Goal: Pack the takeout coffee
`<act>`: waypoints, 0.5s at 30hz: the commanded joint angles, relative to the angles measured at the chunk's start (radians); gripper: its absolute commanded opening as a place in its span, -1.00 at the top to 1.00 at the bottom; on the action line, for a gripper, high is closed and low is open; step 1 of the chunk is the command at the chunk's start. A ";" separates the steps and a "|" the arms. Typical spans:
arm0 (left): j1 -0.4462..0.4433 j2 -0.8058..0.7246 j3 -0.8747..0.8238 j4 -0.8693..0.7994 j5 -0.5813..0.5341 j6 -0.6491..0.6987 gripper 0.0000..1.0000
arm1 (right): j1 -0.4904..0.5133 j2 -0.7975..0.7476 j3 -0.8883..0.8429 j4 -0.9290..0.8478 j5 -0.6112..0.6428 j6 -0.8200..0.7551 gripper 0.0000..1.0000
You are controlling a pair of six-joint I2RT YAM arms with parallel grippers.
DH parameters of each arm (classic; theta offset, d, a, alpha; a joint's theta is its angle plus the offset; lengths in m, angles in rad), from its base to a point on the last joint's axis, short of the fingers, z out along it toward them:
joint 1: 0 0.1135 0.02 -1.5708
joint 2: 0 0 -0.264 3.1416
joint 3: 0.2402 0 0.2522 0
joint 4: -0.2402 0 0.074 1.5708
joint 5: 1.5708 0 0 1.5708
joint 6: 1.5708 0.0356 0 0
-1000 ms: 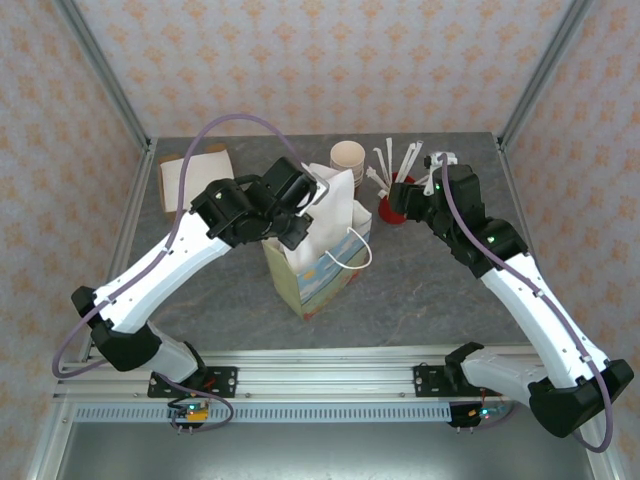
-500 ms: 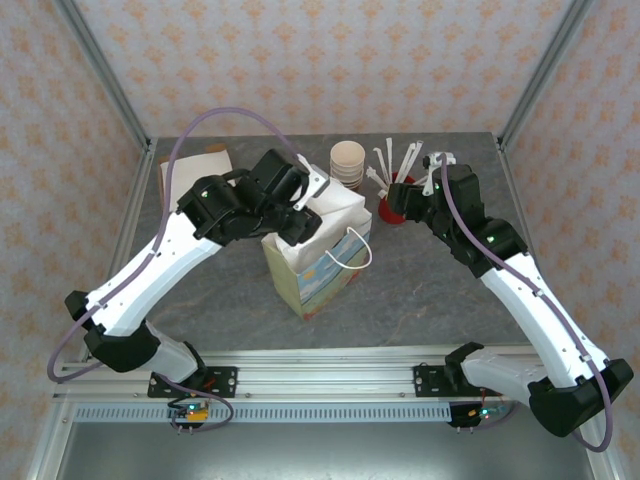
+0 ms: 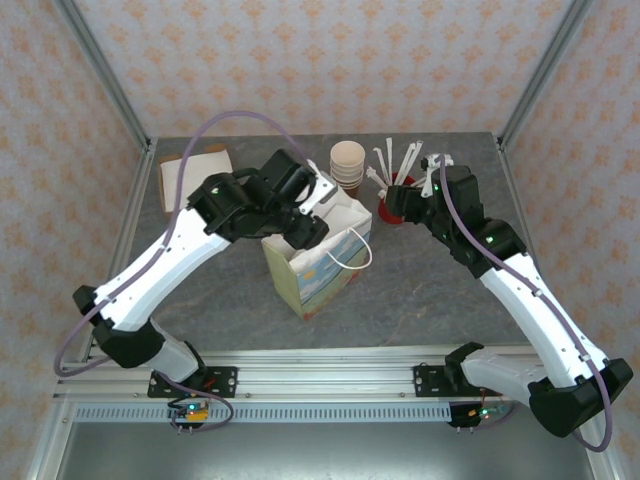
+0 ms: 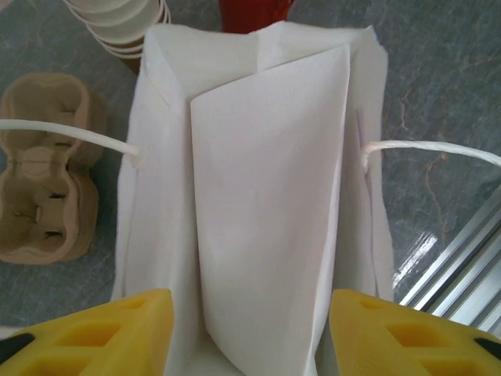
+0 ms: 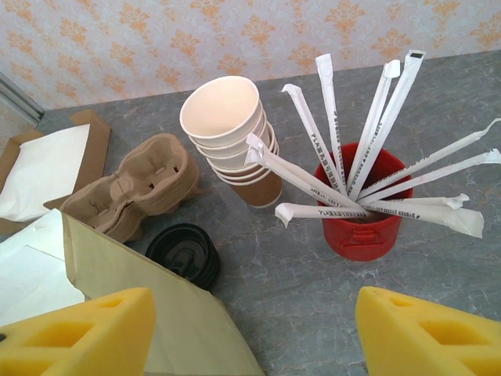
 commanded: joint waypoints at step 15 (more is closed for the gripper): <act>0.080 -0.110 -0.034 0.171 -0.087 -0.043 -0.09 | -0.005 -0.047 0.022 -0.031 0.131 -0.028 -0.41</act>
